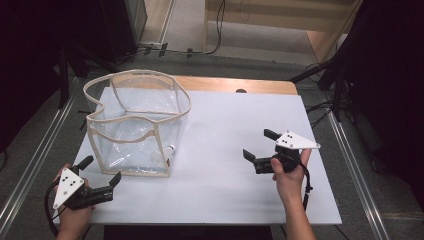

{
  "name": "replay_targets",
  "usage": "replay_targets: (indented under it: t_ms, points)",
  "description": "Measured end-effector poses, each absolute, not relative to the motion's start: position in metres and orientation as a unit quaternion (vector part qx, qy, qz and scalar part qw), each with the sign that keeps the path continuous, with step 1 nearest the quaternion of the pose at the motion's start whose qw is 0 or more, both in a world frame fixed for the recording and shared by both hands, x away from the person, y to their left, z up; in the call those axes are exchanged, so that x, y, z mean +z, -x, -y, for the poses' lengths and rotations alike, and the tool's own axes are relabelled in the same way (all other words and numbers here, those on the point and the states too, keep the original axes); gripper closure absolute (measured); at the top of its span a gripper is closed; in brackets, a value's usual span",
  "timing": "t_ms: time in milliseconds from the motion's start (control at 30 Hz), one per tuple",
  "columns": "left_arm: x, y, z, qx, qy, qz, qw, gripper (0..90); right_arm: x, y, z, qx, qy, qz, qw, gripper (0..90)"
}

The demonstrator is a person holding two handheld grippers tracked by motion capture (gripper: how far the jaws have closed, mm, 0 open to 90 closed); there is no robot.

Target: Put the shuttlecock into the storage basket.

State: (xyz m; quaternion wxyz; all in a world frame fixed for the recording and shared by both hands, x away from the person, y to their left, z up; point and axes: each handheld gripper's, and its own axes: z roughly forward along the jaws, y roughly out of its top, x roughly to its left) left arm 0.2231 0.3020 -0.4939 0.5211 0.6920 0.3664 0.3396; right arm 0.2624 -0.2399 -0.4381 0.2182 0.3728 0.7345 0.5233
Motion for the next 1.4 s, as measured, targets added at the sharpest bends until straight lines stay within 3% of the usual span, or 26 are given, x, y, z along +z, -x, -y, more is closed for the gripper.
replay_targets:
  t_ms: [1400]
  points:
    - [-0.494,-0.223,-0.302,0.342,-0.691,-0.369,0.519,0.3,-0.48,-0.221,0.311,0.495,-0.43,-0.721,0.224,0.0]
